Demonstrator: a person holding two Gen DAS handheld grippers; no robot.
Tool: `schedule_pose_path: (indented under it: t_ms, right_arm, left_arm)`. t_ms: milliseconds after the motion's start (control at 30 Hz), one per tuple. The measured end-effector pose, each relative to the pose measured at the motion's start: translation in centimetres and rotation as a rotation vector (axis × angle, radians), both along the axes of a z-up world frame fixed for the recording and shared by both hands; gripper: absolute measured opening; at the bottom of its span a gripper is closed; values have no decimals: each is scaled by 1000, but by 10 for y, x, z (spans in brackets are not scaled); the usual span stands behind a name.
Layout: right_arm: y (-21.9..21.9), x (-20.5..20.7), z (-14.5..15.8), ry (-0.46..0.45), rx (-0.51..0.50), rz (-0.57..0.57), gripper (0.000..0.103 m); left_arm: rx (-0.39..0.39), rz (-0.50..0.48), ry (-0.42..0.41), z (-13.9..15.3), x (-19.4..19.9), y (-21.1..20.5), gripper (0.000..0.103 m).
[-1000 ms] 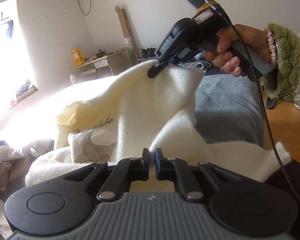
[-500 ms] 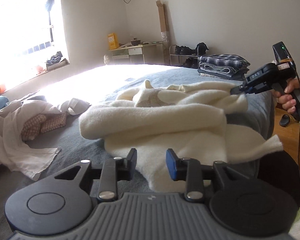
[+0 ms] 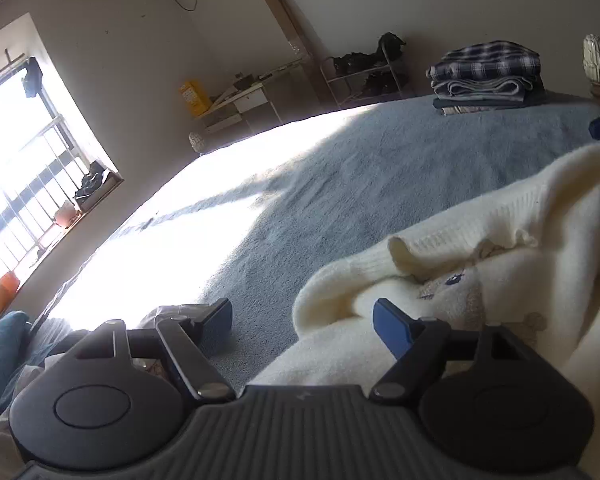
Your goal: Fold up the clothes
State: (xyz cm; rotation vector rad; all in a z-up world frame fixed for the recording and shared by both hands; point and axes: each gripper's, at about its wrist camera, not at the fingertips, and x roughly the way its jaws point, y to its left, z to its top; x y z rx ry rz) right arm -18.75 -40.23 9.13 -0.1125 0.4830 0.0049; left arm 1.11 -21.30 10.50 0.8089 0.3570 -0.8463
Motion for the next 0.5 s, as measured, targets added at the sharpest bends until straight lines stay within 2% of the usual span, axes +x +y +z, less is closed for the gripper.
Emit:
schedule_pose_path:
  t_ms: [67,167,300,433,500]
  right_arm:
    - [0,5,-6,31,-34,20,60]
    - [-4,14,-15,78,-66,37,60]
    - [-18,29,-22,101,-57,18,60]
    - [-40,39,-23,107,55,12,59]
    - [-51,41,-24,108,116,14,59]
  left_arm:
    - [89,-65,-12,-19,15,-21,79]
    - [144,-172,2,-42,32,-39,82]
    - [116,-257,59,-50,59,-49,97]
    - [79,-304,172,-47,89,-45,96]
    - [56,-319,226,-41,101,-39,92]
